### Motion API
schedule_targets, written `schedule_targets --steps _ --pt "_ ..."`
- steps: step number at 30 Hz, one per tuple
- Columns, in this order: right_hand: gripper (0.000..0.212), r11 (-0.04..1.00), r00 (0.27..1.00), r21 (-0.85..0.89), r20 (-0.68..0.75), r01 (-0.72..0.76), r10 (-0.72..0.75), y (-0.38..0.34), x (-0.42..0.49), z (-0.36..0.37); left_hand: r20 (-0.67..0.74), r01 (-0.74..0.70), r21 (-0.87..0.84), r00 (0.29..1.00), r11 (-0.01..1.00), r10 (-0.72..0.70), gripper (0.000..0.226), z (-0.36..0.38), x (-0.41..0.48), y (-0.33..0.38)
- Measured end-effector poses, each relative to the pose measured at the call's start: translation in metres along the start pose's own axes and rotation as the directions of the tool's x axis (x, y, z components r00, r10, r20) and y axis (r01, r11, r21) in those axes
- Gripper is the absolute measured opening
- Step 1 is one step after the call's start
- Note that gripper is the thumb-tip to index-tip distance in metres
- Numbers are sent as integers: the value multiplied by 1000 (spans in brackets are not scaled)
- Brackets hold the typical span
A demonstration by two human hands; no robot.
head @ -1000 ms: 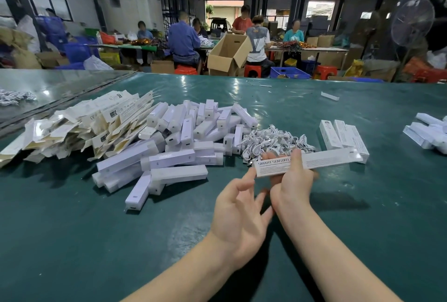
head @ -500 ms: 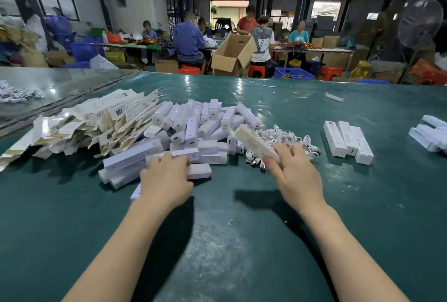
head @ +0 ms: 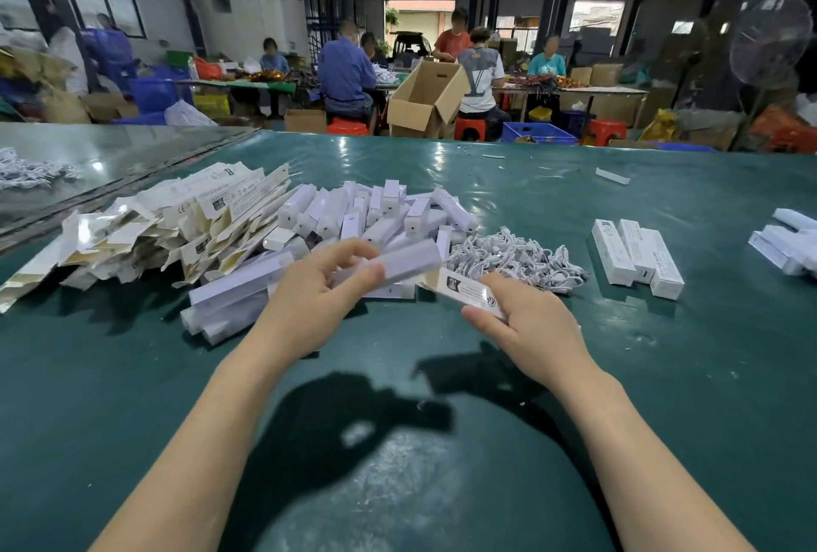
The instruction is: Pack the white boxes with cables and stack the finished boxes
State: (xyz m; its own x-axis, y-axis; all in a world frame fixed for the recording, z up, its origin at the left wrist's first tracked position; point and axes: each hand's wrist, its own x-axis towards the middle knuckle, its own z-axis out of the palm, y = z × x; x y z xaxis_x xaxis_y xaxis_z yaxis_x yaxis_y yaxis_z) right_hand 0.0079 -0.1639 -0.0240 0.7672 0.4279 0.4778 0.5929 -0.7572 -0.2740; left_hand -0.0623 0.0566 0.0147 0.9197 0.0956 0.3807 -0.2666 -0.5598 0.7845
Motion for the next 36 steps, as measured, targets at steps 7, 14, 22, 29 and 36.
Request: schedule_targets --steps 7,14,22,29,36 --pt "52 1000 995 -23 98 19 -16 3 -1 4 -19 -52 75 998 996 54 9 -8 0 -7" --pt "52 999 998 25 42 39 -40 2 -3 2 16 -78 68 997 995 77 19 -16 3 -16" --pt "69 999 998 -4 56 38 -38 4 -1 1 -24 -151 108 988 983 155 34 -10 4 -16" --pt "56 996 999 -90 51 14 -10 -11 -2 9 30 -164 94 986 982 162 43 22 -1 -12" --pt "43 994 994 -84 -87 -72 65 -20 -2 8 -260 -38 -247 965 968 -29 35 38 2 -12"
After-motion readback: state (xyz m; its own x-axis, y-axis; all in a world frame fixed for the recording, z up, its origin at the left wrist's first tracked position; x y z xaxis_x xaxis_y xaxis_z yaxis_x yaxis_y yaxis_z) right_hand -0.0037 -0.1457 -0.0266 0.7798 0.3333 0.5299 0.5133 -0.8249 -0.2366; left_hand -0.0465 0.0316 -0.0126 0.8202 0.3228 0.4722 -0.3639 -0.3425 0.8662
